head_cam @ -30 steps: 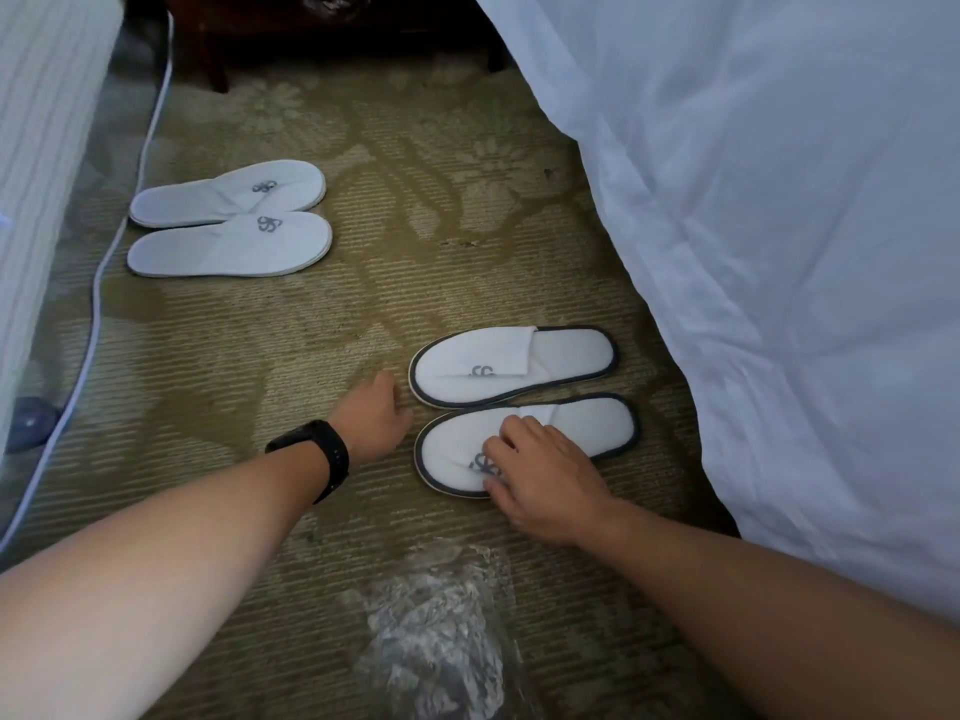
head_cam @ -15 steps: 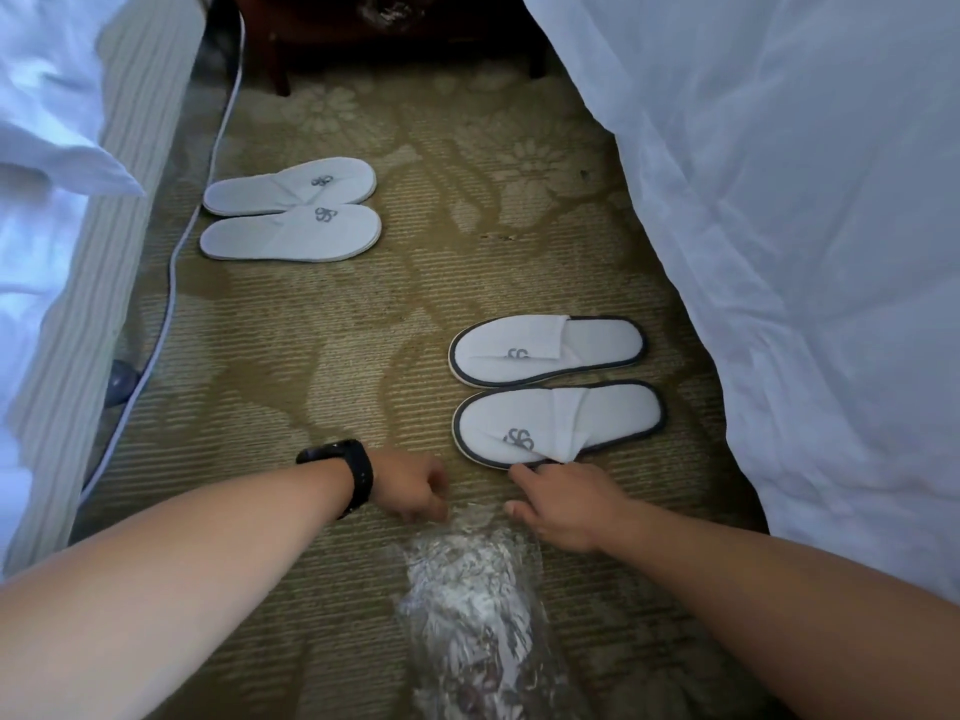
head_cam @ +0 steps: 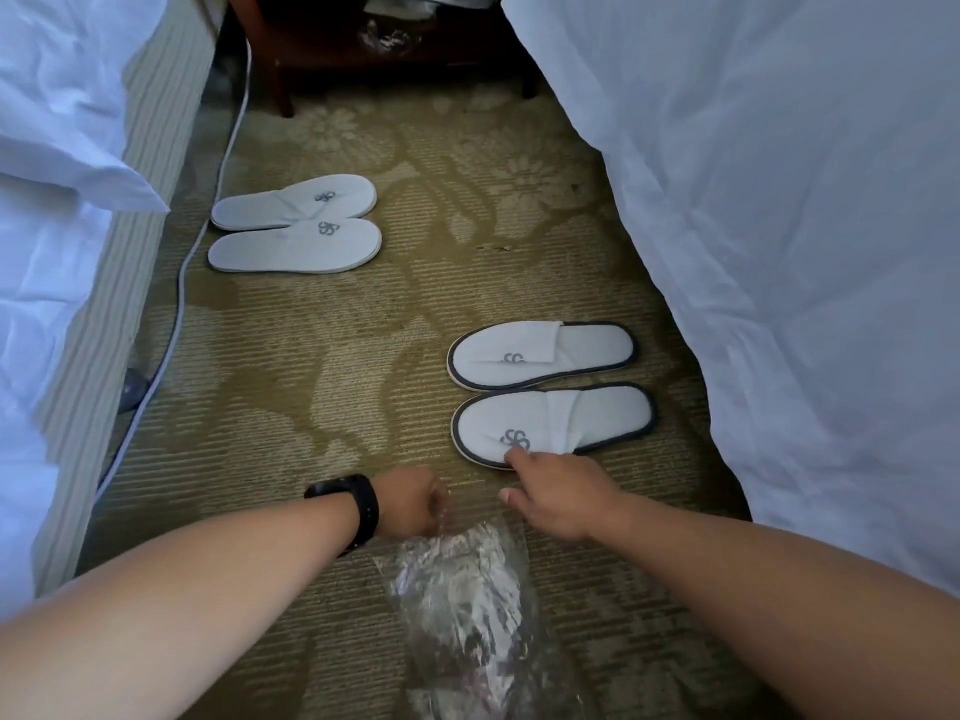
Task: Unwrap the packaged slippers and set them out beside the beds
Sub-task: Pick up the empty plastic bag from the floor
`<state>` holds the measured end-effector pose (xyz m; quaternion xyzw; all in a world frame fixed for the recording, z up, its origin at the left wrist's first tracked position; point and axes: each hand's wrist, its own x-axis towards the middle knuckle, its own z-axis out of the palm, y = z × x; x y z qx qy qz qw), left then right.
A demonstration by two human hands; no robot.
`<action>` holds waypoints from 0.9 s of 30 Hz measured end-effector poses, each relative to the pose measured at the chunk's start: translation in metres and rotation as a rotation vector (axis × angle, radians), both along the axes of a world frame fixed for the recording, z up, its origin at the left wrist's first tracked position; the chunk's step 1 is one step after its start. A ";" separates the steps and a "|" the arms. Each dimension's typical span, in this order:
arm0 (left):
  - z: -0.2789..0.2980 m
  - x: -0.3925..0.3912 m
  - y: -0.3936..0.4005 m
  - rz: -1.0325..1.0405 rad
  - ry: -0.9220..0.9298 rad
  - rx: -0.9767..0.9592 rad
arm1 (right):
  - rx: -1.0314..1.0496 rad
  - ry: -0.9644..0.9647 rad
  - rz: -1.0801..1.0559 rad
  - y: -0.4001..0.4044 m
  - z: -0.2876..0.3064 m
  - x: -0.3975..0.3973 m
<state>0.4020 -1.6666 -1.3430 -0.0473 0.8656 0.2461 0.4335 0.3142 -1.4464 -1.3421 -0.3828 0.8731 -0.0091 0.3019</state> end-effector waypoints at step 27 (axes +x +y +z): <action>0.096 -0.077 -0.078 1.146 0.346 0.791 | -0.901 -0.723 -1.058 -0.056 0.077 -0.094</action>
